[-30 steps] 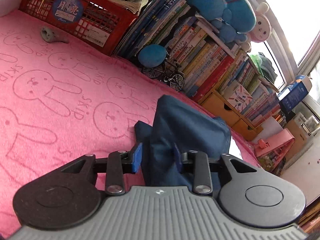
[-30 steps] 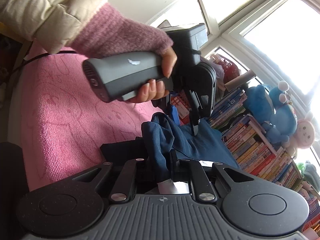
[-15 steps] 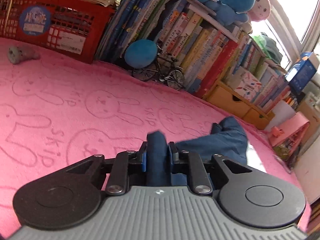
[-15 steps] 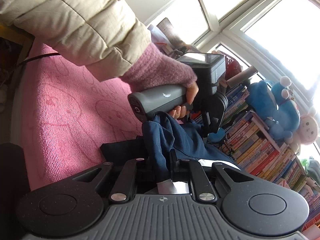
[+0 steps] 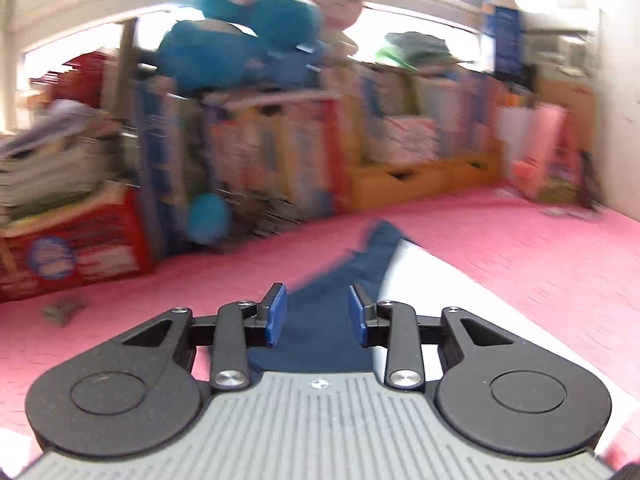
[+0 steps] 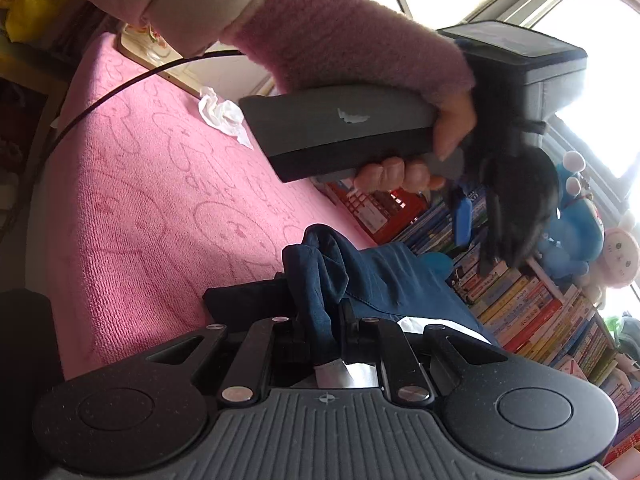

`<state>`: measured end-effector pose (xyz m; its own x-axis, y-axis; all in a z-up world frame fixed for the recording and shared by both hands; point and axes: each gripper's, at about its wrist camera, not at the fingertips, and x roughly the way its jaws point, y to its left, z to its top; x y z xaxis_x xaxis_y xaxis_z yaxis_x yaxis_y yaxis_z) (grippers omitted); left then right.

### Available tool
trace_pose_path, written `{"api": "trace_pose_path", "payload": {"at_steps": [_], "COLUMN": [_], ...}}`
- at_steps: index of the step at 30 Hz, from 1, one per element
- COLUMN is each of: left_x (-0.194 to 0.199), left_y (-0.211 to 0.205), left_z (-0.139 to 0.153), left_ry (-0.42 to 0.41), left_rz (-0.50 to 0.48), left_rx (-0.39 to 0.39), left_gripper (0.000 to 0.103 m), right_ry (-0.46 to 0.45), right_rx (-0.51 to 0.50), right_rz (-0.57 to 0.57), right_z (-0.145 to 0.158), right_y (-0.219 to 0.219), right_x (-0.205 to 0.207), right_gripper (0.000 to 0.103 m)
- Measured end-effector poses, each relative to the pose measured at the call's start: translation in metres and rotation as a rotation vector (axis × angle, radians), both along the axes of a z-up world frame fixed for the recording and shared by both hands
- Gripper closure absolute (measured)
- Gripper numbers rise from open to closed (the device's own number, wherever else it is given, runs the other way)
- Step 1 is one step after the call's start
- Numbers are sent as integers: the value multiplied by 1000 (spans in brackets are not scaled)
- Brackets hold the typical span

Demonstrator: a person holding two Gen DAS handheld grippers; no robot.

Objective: Fold clothes

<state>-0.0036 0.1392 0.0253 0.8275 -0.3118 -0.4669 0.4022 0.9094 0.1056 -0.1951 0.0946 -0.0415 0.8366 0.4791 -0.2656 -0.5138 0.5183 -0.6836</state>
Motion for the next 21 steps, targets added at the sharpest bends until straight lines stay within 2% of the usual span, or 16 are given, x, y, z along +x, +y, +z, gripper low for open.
{"api": "trace_pose_path", "payload": {"at_steps": [2, 3, 5, 6, 8, 11, 15, 16, 18, 21], "left_x": [1, 4, 6, 6, 4, 3, 1, -1, -11, -33], "left_y": [-12, -11, -4, 0, 5, 13, 30, 33, 39, 36], "left_z": [-18, -25, -32, -35, -35, -36, -34, -33, -29, -14], "left_ry": [31, 45, 58, 64, 53, 44, 32, 26, 6, -48], "left_rz": [10, 27, 53, 65, 98, 171, 318, 356, 425, 426], "left_rx": [90, 102, 54, 28, 32, 56, 85, 99, 119, 74], "left_gripper": [68, 67, 61, 53, 46, 46, 46, 47, 49, 49], "right_ry": [-9, -14, -22, -25, -9, 23, 79, 84, 82, 94], "right_rx": [-4, -7, -11, -13, -7, 18, 97, 118, 153, 221], "right_rz": [2, 6, 41, 59, 89, 152, 235, 240, 217, 138], "right_z": [-1, -2, -2, -2, -3, 3, 17, 20, 23, 28], "right_y": [0, -1, -3, -5, -9, -18, -34, -40, -53, -80], "right_x": [0, 0, -4, -6, -13, -26, -42, -45, -47, -41], "right_gripper": [89, 89, 88, 85, 84, 84, 59, 57, 54, 50]}}
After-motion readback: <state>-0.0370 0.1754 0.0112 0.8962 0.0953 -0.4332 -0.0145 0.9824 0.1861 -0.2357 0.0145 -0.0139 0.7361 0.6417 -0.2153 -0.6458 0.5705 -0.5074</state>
